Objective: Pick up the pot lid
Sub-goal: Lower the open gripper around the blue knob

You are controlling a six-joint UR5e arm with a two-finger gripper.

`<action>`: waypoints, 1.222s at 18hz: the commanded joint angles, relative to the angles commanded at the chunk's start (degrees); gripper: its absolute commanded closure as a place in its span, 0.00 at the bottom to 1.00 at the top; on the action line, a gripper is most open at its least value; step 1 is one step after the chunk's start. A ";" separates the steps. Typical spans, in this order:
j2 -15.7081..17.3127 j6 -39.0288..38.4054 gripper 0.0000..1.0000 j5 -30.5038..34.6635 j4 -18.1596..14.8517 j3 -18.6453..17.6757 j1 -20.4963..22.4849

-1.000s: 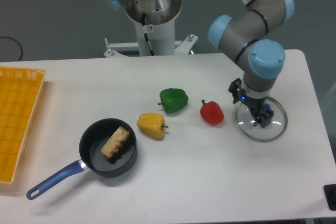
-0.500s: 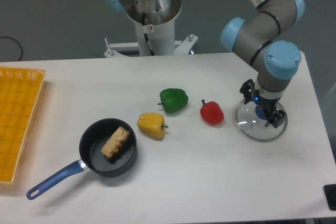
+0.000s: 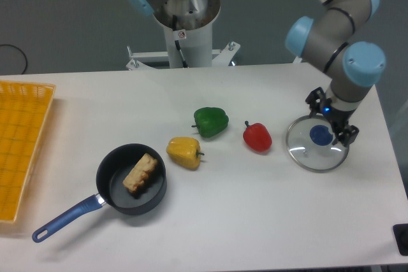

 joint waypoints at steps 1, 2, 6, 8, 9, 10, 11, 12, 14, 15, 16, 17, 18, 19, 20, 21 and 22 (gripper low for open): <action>-0.26 -0.09 0.00 0.00 0.00 0.00 0.00; -0.26 -0.44 0.00 0.00 0.00 -0.09 0.00; -0.35 -0.79 0.00 0.09 0.00 -0.87 0.00; -0.70 -0.88 0.00 0.09 0.00 -0.97 -0.09; -0.70 -0.88 0.00 0.09 0.00 -1.05 -0.09; -0.79 -0.97 0.00 0.09 0.00 -1.05 -0.17; -0.79 -1.05 0.00 0.09 0.09 -1.05 -0.17; -0.79 -1.05 0.00 0.09 0.09 -1.23 -0.17; -0.97 -1.05 0.00 0.09 0.09 -1.23 -0.17; -1.14 -1.14 0.00 0.09 0.17 -1.23 -0.26; -1.14 -1.58 0.00 0.09 0.52 -1.23 -0.35; -1.23 -2.02 0.00 0.09 0.70 -1.23 -0.44; -1.49 -2.46 0.00 0.00 0.79 -1.14 -0.61; -1.50 -2.72 0.00 0.00 1.05 -1.14 -0.88; -1.58 -2.72 0.00 0.09 1.32 -1.14 -0.96; -1.67 -2.81 0.00 0.09 1.49 -1.14 -1.05; -1.76 -2.99 0.00 0.00 1.84 -1.06 -1.05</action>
